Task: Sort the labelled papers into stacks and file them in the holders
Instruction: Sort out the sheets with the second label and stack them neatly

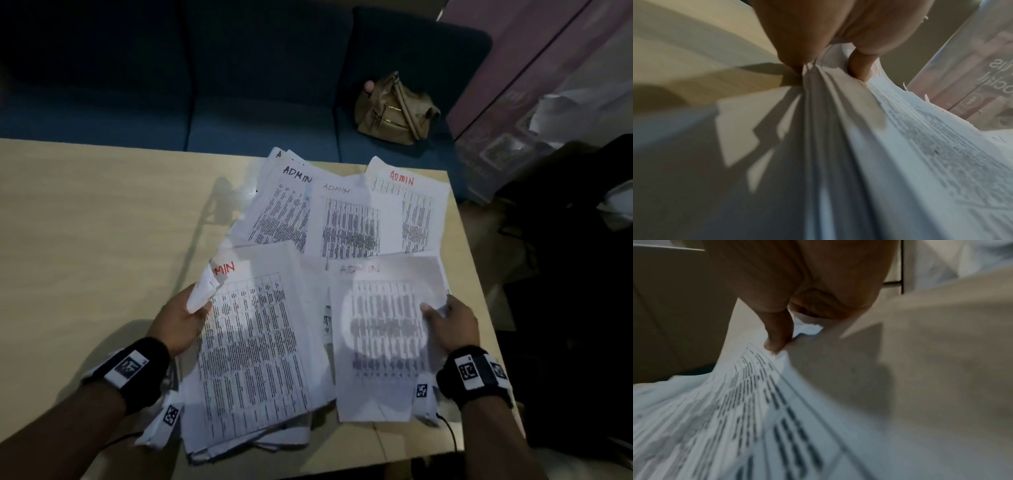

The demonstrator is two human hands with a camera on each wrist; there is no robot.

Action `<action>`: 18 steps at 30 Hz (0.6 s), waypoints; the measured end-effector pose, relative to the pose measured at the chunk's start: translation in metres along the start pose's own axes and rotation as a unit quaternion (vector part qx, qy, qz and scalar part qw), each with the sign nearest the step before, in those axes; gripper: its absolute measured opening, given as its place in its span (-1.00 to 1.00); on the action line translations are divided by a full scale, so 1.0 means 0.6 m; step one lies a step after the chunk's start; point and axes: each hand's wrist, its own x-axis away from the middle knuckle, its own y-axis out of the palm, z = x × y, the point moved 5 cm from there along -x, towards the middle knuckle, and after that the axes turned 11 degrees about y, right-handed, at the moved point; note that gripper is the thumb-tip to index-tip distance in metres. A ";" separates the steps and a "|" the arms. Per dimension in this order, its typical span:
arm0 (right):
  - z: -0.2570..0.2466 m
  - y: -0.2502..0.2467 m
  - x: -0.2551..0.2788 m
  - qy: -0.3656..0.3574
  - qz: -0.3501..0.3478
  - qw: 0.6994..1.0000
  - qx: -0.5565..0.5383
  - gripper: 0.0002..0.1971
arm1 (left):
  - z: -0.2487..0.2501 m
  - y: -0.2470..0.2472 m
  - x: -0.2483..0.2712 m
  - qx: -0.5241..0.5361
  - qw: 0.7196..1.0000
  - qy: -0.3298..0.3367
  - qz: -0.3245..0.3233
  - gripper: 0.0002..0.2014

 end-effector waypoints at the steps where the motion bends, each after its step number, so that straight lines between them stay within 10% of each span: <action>1: 0.016 -0.016 -0.015 0.016 0.020 0.999 0.021 -0.60 | -0.001 0.000 0.000 0.003 1.000 0.003 0.002 -0.59; 10: 0.033 -0.004 -0.043 0.030 0.015 0.995 0.090 -0.65 | 0.008 0.000 -0.001 0.006 1.000 -0.011 0.004 -0.64; 18: -0.020 -0.125 -0.017 -0.057 0.089 0.987 -0.124 -0.77 | 0.016 0.000 0.003 0.015 0.999 -0.025 0.016 -0.66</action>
